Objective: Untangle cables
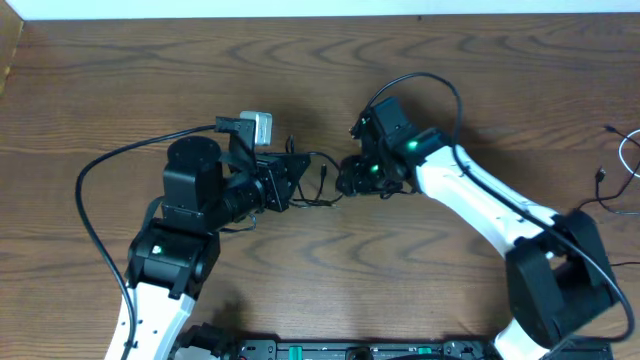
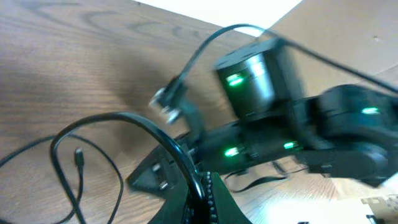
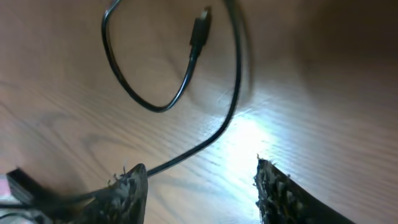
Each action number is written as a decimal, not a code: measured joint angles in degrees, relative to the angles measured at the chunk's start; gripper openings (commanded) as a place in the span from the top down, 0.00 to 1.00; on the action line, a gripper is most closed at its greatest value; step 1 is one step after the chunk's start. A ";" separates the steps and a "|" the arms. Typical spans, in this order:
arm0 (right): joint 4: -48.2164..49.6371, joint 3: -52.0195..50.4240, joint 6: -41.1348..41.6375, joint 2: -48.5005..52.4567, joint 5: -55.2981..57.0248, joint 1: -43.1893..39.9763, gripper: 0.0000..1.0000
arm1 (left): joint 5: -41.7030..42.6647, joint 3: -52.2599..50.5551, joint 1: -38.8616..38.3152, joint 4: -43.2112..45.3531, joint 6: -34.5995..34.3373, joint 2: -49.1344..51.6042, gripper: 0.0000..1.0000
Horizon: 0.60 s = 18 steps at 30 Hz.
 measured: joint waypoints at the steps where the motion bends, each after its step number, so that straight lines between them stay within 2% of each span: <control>1: 0.15 0.00 0.35 0.57 -0.50 0.33 0.46 | 0.13 0.00 0.00 0.37 -0.20 -0.24 0.92; 8: 2.84 -0.09 4.48 4.24 -4.66 2.38 0.41 | 0.37 0.00 0.00 0.74 -1.31 -0.66 0.92; 11: 4.04 -0.11 7.13 4.50 -5.99 2.97 0.46 | 0.37 0.00 0.00 0.74 -1.36 -0.66 0.92; 13: 4.11 -0.11 10.54 4.52 -7.28 3.54 0.48 | 0.37 0.00 0.00 0.74 -1.40 -0.66 0.92; 18: 7.45 -1.25 21.79 4.52 -11.10 5.16 0.42 | 0.37 0.00 0.00 0.74 -1.49 -0.66 0.92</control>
